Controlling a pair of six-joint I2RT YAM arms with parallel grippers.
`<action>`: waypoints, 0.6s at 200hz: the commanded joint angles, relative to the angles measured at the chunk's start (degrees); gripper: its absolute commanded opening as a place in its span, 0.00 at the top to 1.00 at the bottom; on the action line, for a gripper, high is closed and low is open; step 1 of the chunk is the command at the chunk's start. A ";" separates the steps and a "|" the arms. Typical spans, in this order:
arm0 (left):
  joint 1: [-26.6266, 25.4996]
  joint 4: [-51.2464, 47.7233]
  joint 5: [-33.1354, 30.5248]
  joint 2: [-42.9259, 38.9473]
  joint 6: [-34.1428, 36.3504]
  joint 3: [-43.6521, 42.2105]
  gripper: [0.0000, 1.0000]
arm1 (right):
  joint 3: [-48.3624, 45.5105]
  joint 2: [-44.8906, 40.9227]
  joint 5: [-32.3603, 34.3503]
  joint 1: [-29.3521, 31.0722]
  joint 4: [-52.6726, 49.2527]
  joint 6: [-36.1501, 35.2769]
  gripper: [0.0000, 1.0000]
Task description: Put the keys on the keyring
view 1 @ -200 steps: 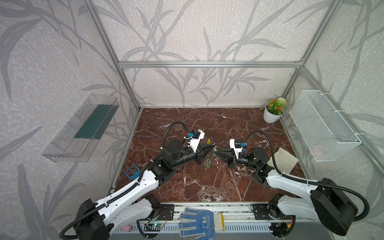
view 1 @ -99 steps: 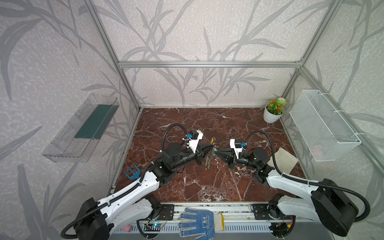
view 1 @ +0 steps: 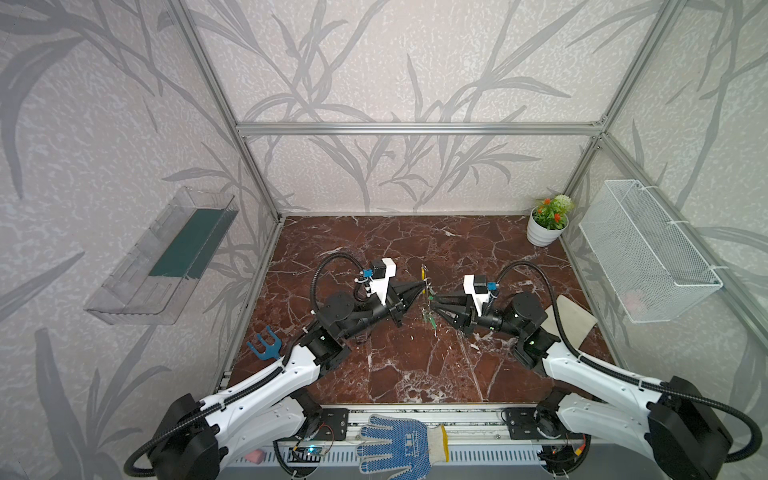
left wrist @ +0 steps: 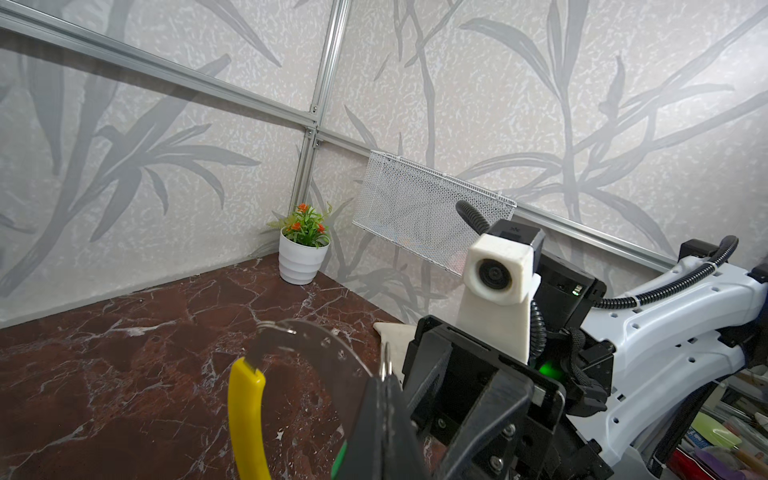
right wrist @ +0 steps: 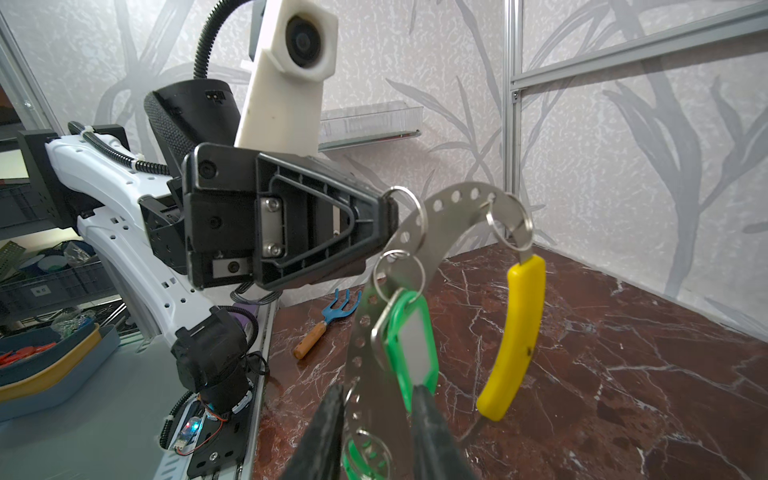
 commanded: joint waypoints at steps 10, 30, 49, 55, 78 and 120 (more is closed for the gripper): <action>-0.23 6.27 0.59 -1.16 -1.09 -0.76 1.00 | 1.69 -6.13 4.69 0.08 -8.65 -0.35 0.69; -0.24 7.57 0.88 -1.14 -1.31 -1.23 1.00 | 2.80 -9.13 7.59 -0.46 -11.34 1.79 0.69; -0.27 8.43 0.99 -1.19 -1.40 -1.66 1.00 | 3.61 -9.55 7.45 -1.10 -9.32 5.46 0.69; -0.24 8.56 0.99 -1.22 -1.46 -1.76 1.00 | 4.17 -9.14 7.05 -1.19 -8.91 6.77 0.69; -0.27 8.63 1.07 -1.61 -1.59 -1.93 1.00 | 6.39 -6.23 5.52 -1.26 -5.39 11.31 0.69; -0.33 8.05 1.68 -2.26 -1.60 -1.69 1.00 | 9.65 1.40 1.81 -1.28 5.98 20.21 0.73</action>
